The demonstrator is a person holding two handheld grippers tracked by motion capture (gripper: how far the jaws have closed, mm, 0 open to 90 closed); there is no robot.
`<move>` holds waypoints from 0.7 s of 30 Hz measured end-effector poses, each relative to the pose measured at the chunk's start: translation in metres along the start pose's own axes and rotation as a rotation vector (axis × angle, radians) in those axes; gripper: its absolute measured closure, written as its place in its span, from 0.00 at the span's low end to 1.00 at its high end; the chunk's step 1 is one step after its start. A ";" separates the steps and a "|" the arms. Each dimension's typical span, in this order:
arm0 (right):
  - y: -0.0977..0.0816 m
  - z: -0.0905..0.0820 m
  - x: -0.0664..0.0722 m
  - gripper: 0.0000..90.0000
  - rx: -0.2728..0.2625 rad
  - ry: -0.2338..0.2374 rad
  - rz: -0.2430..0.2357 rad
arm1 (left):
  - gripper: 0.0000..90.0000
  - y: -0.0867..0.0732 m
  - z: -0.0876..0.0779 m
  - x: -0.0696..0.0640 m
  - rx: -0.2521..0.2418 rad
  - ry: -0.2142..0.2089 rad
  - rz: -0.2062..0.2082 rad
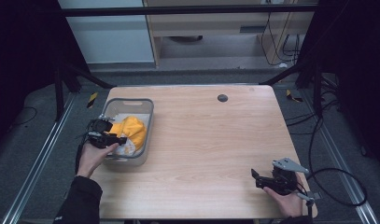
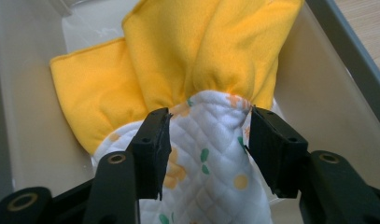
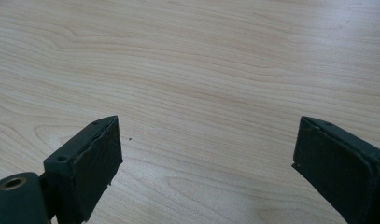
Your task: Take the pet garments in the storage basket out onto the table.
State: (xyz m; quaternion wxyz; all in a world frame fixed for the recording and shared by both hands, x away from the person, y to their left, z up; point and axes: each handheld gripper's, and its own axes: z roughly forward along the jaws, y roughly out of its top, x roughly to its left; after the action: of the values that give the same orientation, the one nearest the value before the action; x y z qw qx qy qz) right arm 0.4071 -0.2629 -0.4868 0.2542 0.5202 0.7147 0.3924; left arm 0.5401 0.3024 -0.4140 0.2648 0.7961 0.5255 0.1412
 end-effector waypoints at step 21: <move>0.000 0.001 0.000 0.09 0.011 -0.001 -0.009 | 0.84 -0.001 0.008 -0.001 0.065 -0.015 0.012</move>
State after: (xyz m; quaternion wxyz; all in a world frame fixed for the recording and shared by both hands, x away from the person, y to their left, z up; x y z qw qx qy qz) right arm 0.4079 -0.2624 -0.4880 0.2535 0.5186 0.7189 0.3872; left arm 0.5429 0.2994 -0.4215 0.2418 0.8085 0.5229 0.1199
